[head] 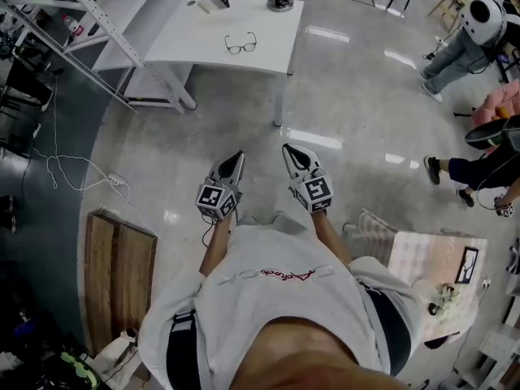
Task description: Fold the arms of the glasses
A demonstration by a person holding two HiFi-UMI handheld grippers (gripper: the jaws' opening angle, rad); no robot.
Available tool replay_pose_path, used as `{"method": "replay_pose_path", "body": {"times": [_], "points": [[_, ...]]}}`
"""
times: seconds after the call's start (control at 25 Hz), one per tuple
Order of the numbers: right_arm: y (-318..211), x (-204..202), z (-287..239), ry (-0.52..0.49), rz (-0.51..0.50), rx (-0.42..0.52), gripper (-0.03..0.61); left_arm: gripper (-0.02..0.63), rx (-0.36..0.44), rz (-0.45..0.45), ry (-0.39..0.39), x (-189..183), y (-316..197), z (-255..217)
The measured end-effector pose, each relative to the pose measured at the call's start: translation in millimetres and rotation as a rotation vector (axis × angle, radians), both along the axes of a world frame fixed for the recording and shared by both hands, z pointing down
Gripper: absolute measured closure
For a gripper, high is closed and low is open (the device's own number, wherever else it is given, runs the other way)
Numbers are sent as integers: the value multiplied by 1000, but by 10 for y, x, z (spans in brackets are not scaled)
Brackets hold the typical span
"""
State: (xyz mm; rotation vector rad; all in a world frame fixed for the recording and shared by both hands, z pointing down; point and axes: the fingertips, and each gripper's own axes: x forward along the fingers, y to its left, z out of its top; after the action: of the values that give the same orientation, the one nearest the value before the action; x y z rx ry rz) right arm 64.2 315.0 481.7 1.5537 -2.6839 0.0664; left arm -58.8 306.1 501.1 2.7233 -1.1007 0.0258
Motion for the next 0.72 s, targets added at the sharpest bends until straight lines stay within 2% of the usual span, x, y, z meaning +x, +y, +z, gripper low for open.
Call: {"method": "replay_pose_path", "body": {"times": [0.36, 0.72], "points": [[-9, 119, 191, -8, -28, -46, 581, 592, -21, -17, -2, 151, 29, 71], [-206, 144, 281, 0, -25, -54, 581, 592, -24, -21, 3, 202, -207, 131]]}}
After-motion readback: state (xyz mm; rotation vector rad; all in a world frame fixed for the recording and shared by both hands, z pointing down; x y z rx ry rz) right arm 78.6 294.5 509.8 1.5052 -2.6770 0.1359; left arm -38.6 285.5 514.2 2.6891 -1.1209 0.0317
